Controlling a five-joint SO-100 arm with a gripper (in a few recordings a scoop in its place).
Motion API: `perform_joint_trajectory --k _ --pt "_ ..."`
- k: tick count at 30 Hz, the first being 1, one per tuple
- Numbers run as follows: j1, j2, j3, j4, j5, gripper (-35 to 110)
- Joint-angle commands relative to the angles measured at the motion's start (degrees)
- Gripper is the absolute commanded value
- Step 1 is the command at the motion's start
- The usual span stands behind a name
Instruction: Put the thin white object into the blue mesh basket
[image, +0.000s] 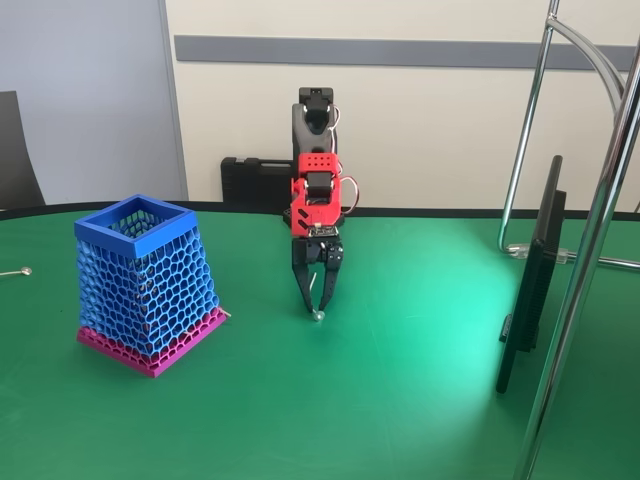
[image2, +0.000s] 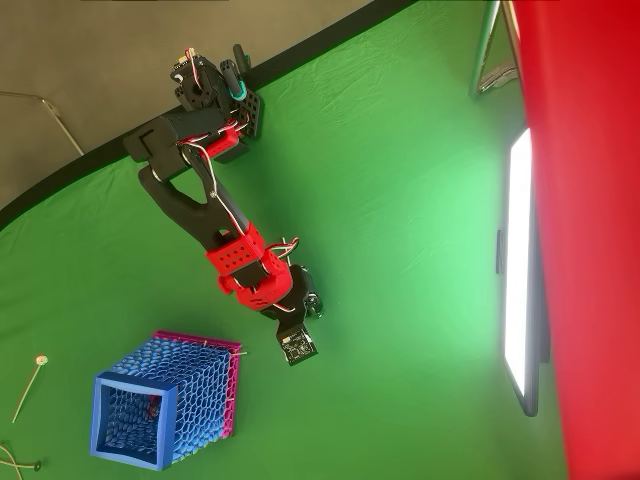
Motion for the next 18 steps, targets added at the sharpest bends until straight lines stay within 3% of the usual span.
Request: perform_joint_trajectory --k 1,18 --pt "-0.79 0.18 -2.11 -0.88 -0.26 12" --pt "-0.79 -2.90 -4.92 -1.05 0.62 8"
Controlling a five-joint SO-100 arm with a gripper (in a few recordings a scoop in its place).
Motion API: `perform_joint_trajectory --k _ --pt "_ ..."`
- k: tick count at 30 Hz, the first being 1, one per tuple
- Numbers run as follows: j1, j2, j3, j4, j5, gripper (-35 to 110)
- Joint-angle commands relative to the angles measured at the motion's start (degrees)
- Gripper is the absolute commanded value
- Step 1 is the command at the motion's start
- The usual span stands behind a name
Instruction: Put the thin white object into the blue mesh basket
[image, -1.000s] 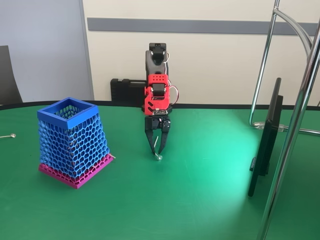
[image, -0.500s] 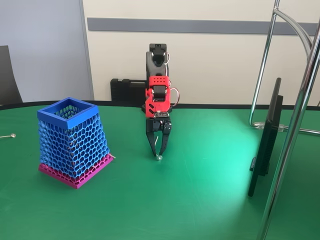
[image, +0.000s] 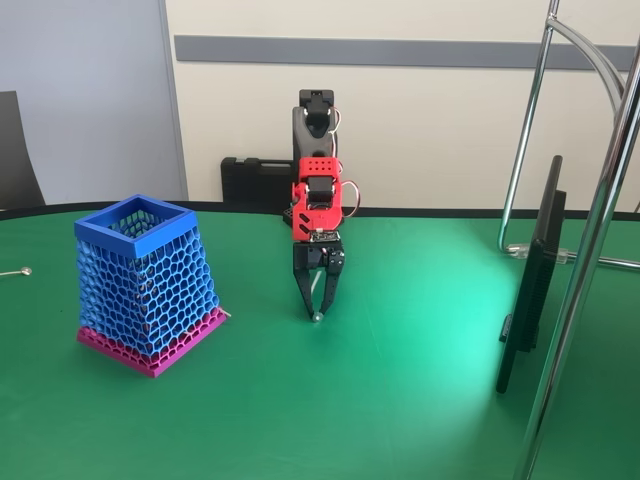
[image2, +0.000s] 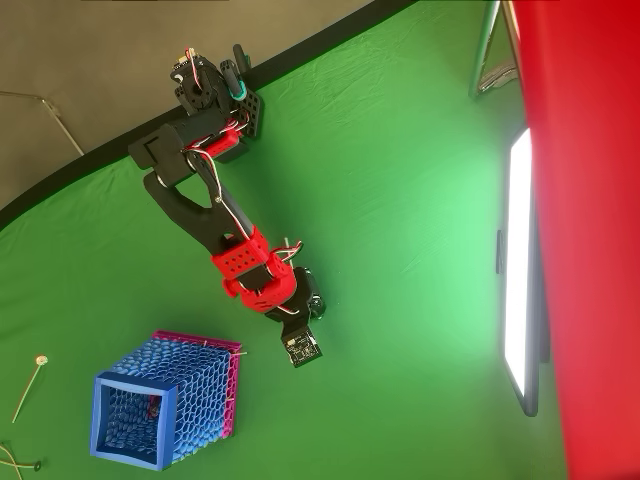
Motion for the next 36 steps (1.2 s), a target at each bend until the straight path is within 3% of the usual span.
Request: perform_joint_trajectory --k 1,7,24,36 --pt "-0.35 0.09 -2.37 -0.53 0.62 7" --pt "-0.35 0.00 -1.76 -2.64 0.88 1" --pt "-0.70 10.02 -4.13 -7.65 5.45 1" --pt "6.33 18.28 -21.53 -15.82 5.80 1"
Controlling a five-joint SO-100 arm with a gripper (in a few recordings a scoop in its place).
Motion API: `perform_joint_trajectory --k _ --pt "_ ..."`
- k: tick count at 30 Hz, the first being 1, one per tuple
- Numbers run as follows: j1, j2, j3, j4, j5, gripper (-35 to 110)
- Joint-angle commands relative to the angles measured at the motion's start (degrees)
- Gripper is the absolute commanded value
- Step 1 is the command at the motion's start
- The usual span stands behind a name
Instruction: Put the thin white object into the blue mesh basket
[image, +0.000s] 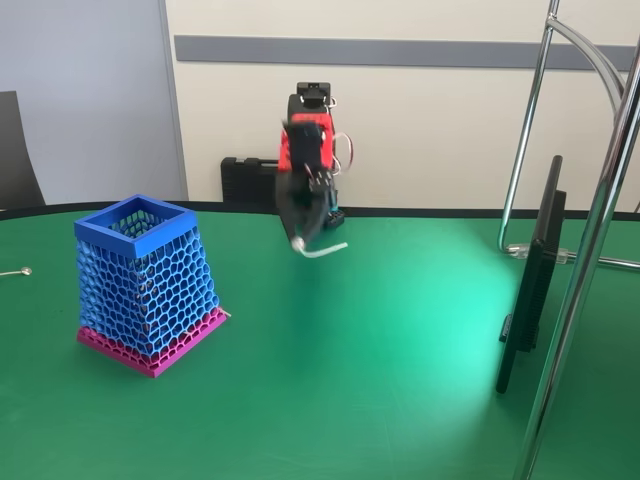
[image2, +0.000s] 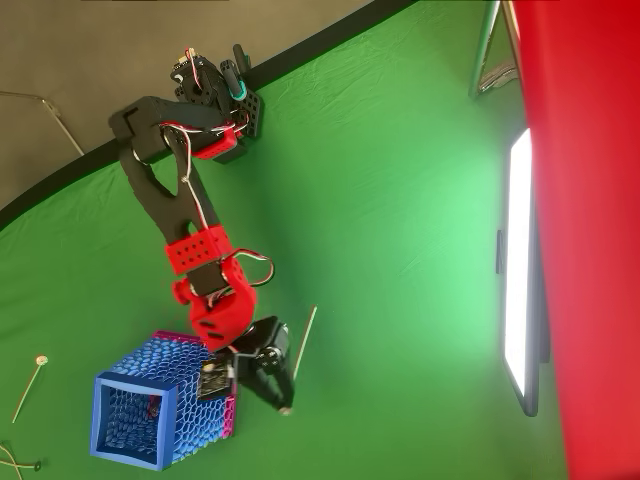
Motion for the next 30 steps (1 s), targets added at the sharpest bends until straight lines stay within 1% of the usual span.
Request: perform_joint_trajectory --k 1,7,10,12,15,23,30 --pt "1.58 3.96 -7.12 -2.46 -2.29 1" --pt "4.75 6.06 -9.84 -10.90 -13.71 1" --pt "5.98 6.77 -9.67 -12.04 -20.39 1" --pt "7.03 7.03 -7.21 -16.00 -25.84 1" --pt "8.61 7.47 -6.24 -16.79 -31.38 1" --pt "13.10 7.91 -7.38 -18.72 -37.27 1" --pt "17.58 6.24 -12.48 -19.34 -41.84 1"
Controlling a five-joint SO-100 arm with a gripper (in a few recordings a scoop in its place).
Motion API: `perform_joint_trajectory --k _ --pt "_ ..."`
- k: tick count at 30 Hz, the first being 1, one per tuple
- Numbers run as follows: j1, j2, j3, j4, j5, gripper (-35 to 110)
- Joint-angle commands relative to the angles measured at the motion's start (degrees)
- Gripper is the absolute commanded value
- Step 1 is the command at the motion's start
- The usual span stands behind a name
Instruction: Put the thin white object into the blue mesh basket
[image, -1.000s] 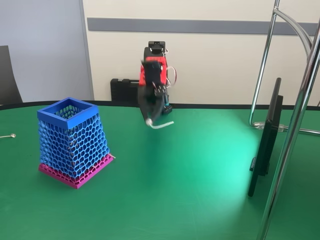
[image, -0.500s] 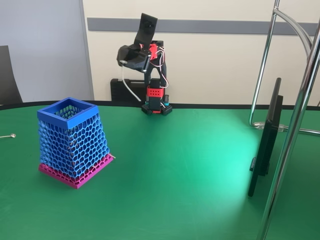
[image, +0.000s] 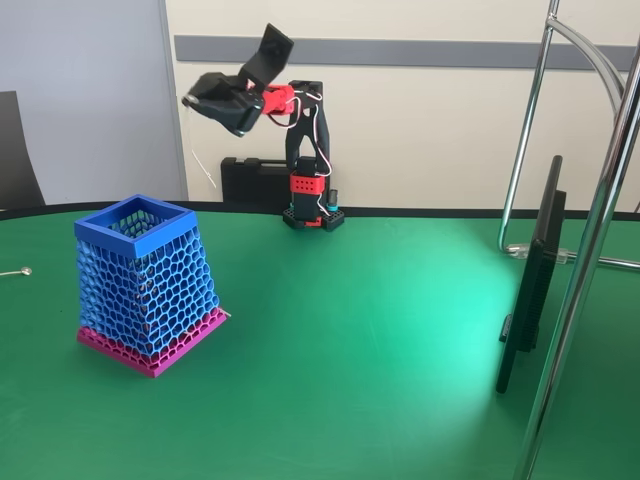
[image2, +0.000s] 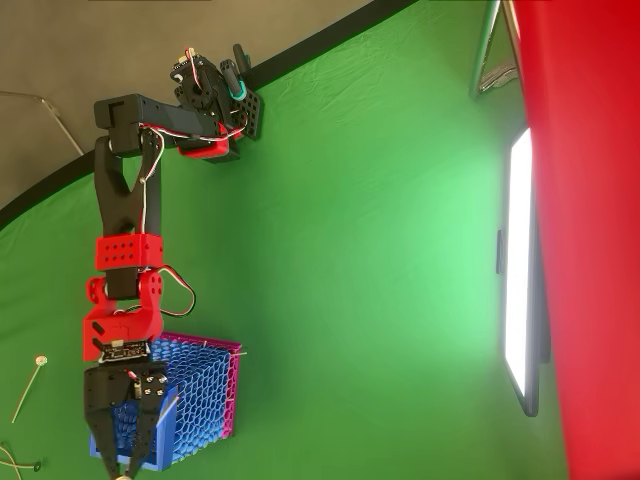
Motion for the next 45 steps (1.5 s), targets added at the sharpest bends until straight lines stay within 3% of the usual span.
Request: perform_joint_trajectory --k 1,15,28,45 --pt "1.58 1.32 -5.36 -1.14 -2.37 1" --pt "8.88 -8.88 -11.34 -2.29 -2.72 1" --pt "8.70 -15.56 -6.68 -7.82 1.14 5" --pt "6.15 -2.81 13.36 -8.70 4.75 11"
